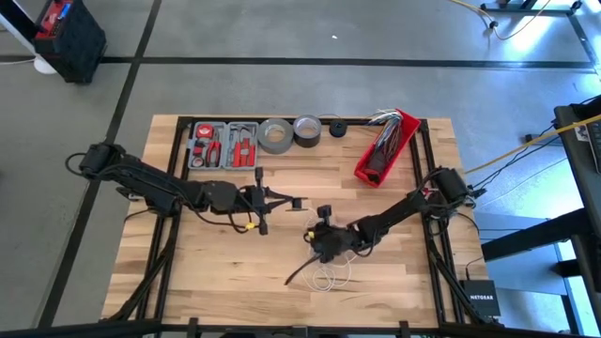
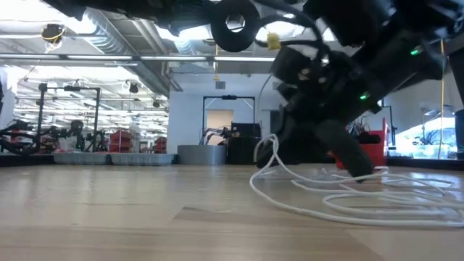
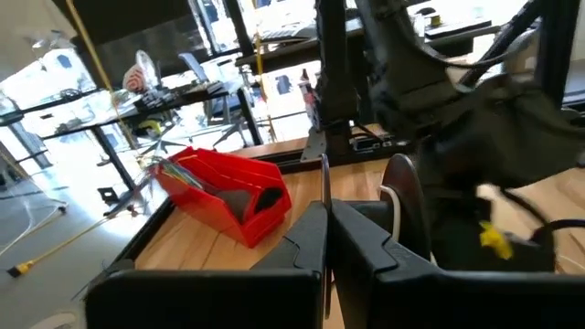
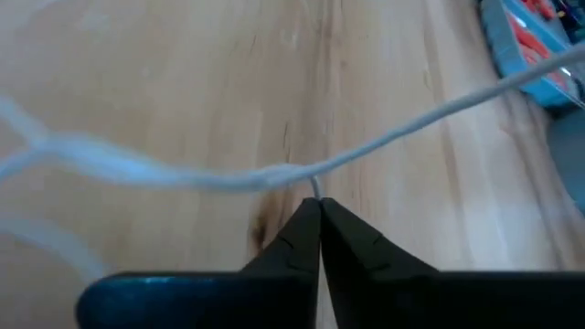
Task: Coil cords
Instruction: Coil the white wire onto the black spool
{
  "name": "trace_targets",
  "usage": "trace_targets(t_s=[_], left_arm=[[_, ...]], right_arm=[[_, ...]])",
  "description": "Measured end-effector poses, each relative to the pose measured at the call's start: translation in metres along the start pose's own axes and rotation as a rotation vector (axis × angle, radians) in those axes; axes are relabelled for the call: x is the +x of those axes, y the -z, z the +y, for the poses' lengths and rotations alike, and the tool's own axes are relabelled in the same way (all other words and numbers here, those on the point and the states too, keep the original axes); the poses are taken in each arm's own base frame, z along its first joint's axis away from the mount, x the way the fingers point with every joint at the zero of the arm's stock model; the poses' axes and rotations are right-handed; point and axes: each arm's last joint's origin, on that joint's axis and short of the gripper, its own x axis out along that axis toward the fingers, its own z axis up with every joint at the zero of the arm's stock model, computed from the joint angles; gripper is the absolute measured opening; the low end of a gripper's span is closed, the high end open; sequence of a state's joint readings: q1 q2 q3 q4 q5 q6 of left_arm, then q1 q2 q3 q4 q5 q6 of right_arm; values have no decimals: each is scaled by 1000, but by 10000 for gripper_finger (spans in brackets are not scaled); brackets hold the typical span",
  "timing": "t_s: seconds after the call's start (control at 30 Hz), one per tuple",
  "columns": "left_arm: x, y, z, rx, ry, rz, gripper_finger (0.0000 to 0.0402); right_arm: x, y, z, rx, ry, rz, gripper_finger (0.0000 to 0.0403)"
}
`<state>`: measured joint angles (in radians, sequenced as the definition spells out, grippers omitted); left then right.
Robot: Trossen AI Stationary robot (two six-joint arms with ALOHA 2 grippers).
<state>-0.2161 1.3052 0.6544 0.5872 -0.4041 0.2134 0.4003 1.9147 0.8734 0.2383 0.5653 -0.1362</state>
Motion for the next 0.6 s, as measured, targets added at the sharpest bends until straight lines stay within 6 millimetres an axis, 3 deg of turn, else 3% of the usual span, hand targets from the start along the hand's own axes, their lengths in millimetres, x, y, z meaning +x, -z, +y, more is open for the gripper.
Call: trace_targets(t_s=[0.13,0.37,0.6], left_arm=[[-9,-10,5,-16,-97,-17,1],[-34,-29,3,38,-199,-32,1],[-62,-41,7,123,-442,56,1]], right_arm=[[-26,3,3,-5,8,99,5],[-71,27,5,91,37,376,4],[-107,43,6,236,52,579,3]])
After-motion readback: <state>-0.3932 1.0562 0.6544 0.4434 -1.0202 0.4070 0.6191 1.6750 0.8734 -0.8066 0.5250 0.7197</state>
